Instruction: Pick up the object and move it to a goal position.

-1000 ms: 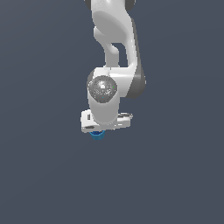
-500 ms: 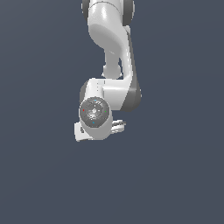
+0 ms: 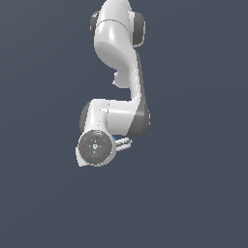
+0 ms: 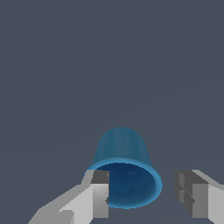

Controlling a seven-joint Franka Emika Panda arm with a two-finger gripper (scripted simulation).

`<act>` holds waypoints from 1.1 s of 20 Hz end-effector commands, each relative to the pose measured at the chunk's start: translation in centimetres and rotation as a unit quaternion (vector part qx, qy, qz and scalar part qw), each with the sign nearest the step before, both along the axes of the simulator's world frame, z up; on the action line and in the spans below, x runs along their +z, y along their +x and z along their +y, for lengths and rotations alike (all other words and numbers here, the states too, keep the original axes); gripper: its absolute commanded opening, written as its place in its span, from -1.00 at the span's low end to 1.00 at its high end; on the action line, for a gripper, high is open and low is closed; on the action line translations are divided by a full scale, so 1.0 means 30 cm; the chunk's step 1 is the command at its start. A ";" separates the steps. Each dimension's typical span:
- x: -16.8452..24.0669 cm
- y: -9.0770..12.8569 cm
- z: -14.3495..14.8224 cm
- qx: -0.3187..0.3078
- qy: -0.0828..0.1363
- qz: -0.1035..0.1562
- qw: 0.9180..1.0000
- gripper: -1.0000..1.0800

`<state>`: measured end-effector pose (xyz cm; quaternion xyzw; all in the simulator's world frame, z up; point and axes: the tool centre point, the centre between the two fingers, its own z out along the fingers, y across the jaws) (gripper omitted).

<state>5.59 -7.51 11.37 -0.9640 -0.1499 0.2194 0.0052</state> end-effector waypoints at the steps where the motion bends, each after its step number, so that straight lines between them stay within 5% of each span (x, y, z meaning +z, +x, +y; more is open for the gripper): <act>1: -0.012 -0.004 -0.021 0.009 0.002 0.018 1.000 0.23; 12: -0.058 -0.048 -0.099 0.038 0.013 0.090 0.995 0.23; 22: -0.074 -0.080 -0.129 0.049 0.020 0.122 0.991 0.23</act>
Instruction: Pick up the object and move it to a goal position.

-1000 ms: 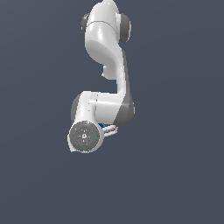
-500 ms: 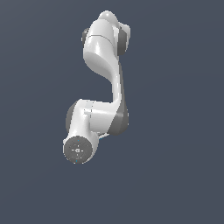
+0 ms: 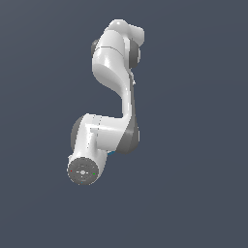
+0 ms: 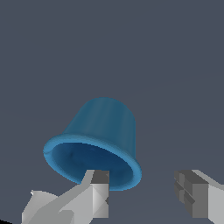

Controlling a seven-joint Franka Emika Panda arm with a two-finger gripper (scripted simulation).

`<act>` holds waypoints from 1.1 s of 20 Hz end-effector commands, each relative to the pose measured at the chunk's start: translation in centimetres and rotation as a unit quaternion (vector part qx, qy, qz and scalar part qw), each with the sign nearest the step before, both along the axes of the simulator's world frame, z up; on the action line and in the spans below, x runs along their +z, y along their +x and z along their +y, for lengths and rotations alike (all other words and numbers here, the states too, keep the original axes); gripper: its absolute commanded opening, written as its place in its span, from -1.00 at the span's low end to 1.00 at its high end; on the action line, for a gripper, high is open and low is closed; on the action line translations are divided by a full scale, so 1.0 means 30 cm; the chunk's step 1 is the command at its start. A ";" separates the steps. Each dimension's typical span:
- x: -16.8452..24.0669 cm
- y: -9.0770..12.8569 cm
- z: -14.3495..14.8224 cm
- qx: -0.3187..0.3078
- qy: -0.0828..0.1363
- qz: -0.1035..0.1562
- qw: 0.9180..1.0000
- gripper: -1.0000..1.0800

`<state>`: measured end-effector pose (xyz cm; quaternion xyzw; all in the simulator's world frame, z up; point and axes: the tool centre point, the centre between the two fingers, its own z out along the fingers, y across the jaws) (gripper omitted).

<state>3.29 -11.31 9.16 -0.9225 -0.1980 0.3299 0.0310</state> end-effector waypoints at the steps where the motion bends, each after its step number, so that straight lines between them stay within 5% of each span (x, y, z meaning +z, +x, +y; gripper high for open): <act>1: -0.001 -0.005 -0.004 0.002 0.001 0.004 1.000 0.23; 22: -0.041 -0.042 -0.008 0.002 0.001 0.006 1.000 0.23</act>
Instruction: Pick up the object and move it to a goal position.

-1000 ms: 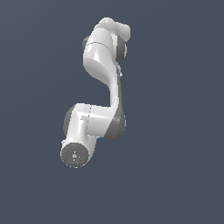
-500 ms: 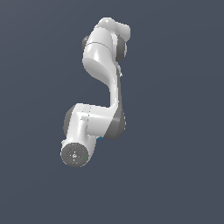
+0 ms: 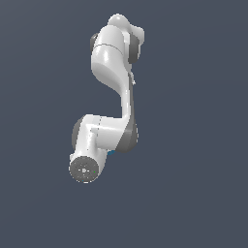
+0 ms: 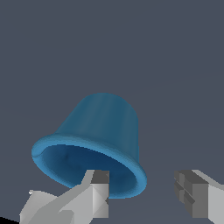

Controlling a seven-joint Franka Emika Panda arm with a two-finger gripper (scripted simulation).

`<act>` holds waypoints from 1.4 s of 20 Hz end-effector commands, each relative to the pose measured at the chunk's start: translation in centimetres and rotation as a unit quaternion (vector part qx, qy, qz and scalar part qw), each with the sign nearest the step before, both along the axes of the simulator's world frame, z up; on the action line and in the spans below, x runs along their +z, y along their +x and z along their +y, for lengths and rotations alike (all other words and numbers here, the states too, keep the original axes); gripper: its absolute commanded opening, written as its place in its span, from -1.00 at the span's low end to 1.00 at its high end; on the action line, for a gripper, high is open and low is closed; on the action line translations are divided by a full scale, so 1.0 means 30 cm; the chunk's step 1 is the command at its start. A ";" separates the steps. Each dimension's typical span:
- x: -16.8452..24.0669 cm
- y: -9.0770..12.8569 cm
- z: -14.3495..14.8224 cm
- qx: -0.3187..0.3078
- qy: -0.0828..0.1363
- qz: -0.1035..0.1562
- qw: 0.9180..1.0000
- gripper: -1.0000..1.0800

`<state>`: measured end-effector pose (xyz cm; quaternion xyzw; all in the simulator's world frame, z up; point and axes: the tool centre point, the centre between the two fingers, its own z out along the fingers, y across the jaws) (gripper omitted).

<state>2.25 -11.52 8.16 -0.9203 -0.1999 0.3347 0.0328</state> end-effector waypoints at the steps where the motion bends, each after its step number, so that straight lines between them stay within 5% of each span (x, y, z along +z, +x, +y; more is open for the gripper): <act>1: -0.012 -0.011 -0.001 0.000 0.000 0.000 1.000 0.23; 12: -0.045 -0.035 -0.005 0.000 0.000 0.001 1.000 0.23; 13: -0.045 -0.035 -0.005 0.000 0.000 0.001 1.000 -1.00; 28: -0.028 -0.032 0.002 -0.003 -0.001 -0.003 1.000 -1.00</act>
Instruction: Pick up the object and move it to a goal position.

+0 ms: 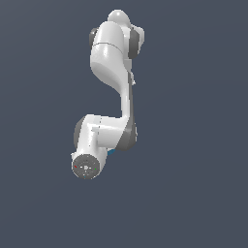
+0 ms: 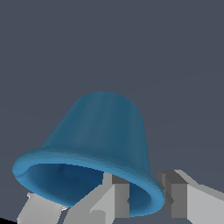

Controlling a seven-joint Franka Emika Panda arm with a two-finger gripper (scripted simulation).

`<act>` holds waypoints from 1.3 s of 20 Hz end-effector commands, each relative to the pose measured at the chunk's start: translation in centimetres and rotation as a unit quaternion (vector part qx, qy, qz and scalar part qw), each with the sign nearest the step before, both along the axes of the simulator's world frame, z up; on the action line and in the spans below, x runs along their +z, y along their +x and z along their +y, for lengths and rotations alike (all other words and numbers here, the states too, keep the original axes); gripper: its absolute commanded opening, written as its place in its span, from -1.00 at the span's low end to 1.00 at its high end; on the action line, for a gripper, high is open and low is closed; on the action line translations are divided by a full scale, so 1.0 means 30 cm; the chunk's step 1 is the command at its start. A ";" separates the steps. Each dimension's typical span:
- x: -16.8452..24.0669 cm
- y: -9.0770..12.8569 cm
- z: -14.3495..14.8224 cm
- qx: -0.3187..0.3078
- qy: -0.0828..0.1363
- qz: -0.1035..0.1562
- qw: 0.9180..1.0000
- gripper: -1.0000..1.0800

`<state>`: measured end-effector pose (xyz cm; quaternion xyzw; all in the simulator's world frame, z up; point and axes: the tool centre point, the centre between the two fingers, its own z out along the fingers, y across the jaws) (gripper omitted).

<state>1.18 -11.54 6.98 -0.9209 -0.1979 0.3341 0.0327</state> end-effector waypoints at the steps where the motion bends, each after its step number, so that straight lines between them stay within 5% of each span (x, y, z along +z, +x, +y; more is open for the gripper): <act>1: 0.018 0.004 0.005 -0.003 -0.002 -0.004 1.000 -1.00; 15: 0.275 0.023 0.111 -0.066 -0.028 -0.065 0.995 -1.00; 26: 0.643 0.023 0.288 -0.156 -0.066 -0.153 0.974 -1.00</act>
